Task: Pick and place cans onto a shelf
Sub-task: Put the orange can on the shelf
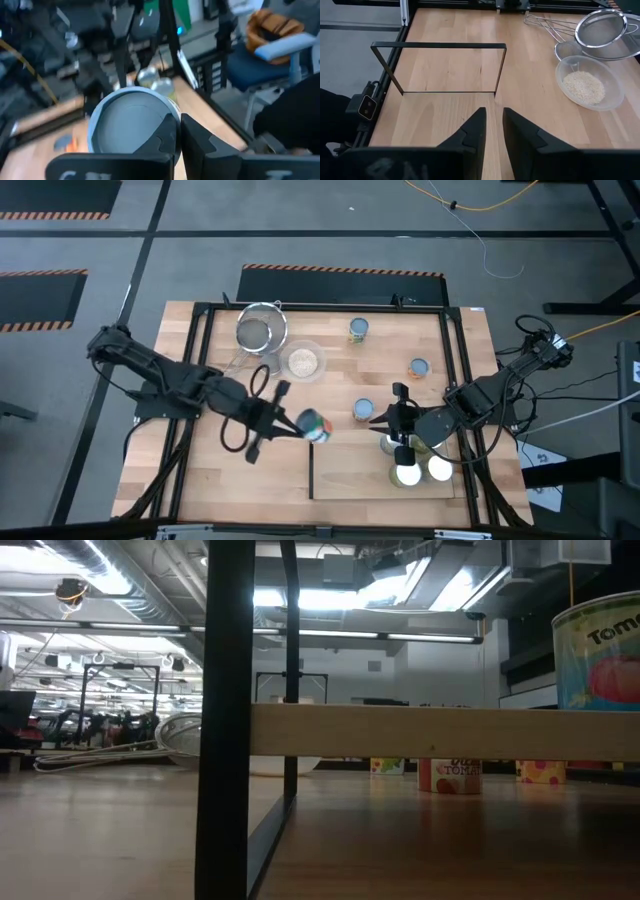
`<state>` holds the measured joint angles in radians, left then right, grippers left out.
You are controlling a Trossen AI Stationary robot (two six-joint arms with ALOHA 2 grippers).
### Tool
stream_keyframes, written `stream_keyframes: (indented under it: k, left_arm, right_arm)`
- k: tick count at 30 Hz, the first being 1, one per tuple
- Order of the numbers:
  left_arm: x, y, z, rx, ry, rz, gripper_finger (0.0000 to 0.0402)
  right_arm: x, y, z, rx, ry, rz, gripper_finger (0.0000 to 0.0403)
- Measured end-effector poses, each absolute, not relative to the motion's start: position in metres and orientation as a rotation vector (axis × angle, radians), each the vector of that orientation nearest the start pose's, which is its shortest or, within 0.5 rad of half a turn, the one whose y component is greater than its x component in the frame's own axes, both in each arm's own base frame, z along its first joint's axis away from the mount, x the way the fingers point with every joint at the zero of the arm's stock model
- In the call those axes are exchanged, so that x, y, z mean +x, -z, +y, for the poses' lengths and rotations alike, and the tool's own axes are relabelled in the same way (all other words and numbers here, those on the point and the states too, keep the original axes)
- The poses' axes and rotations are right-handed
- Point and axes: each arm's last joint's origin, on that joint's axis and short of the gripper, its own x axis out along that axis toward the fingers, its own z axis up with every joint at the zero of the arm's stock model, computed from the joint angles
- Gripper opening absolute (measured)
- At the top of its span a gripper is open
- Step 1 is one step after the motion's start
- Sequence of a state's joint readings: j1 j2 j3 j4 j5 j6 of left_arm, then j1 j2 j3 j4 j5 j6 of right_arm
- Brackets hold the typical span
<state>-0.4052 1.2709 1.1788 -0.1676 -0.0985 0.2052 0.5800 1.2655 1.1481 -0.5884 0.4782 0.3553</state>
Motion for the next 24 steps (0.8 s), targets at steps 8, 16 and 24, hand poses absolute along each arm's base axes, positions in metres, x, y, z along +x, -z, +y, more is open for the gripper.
stream_keyframes:
  k: [8,16,24]
  left_arm:
    - [0.300,-0.357,-0.107,0.272,0.433,0.156,0.0005]
    - [0.347,-0.341,-0.115,0.262,0.502,0.221,0.0005]
    - [0.378,-0.303,-0.119,0.256,0.537,0.371,0.0005]
  right_arm:
    - [0.226,-0.325,0.132,-0.016,0.014,0.621,0.0069]
    - [0.224,-0.322,0.131,-0.034,0.012,0.656,0.0069]
    - [0.223,-0.322,0.133,-0.014,-0.050,0.682,0.0069]
